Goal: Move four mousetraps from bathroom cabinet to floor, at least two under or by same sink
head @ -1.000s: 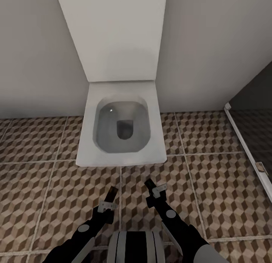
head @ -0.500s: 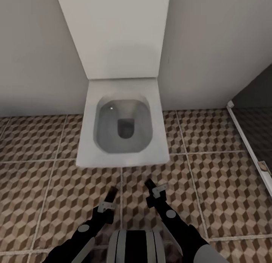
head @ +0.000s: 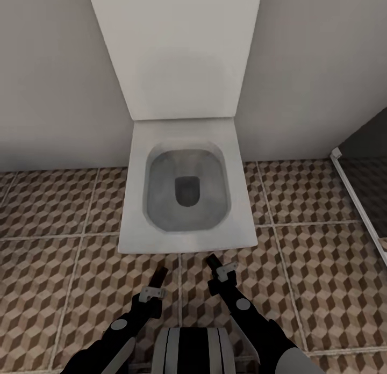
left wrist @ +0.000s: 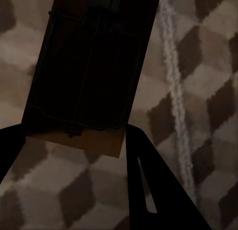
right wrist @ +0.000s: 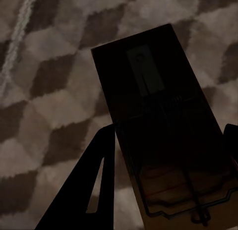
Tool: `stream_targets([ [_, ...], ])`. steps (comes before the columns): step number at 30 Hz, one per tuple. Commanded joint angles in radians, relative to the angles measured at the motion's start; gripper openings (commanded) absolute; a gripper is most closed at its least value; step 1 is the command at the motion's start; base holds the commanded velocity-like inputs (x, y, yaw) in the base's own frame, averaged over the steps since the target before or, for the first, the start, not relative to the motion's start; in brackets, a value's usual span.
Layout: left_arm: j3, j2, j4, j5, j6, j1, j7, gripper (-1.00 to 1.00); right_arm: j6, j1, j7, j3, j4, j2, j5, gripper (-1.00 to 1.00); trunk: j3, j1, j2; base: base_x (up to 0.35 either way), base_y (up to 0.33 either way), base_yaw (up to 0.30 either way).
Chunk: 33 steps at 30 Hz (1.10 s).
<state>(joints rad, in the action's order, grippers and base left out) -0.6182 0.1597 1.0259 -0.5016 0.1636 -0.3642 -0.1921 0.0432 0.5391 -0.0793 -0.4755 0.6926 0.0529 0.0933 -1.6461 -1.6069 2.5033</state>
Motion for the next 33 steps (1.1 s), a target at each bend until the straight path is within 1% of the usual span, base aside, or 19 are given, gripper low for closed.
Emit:
stream_targets([
  [1,-0.005,0.001,0.002,-0.006,0.003,-0.001,-0.009,-1.0,0.004,0.001,-0.008,-0.006,-0.001,-0.001,0.011,-1.0,0.0,0.0,0.0,0.004,0.003,0.0],
  [4,-0.005,0.001,0.002,-0.006,0.003,-0.001,-0.009,-1.0,0.004,0.001,-0.008,-0.006,-0.001,-0.002,0.01,-1.0,0.0,0.0,0.0,0.002,0.001,0.0],
  [10,-0.005,0.001,0.002,-0.006,0.003,-0.001,-0.009,-1.0,0.006,0.001,0.003,-0.005,-0.01,-0.013,0.008,-1.0,0.0,0.0,0.0,0.0,0.0,0.0],
  [13,-0.005,0.001,0.002,-0.006,0.003,-0.001,-0.009,-1.0,0.006,0.001,0.034,-0.005,-0.013,-0.022,0.008,-1.0,0.0,0.0,0.0,0.0,0.0,0.0],
  [16,-0.005,0.001,0.002,-0.006,0.003,-0.001,-0.009,-1.0,0.006,0.001,0.078,-0.004,-0.015,-0.032,0.007,-1.0,0.0,0.0,0.0,0.0,0.0,0.0],
  [18,-0.005,0.001,0.003,-0.006,0.002,-0.001,-0.009,-1.0,0.006,0.001,0.093,-0.003,-0.016,-0.037,0.007,-1.0,0.0,0.0,0.0,0.0,0.0,0.0],
  [33,-0.006,0.0,0.003,-0.006,0.003,-0.001,-0.009,-1.0,0.006,0.001,0.106,-0.003,-0.046,-0.041,0.009,-1.0,0.0,0.0,0.0,0.0,0.0,0.0],
])
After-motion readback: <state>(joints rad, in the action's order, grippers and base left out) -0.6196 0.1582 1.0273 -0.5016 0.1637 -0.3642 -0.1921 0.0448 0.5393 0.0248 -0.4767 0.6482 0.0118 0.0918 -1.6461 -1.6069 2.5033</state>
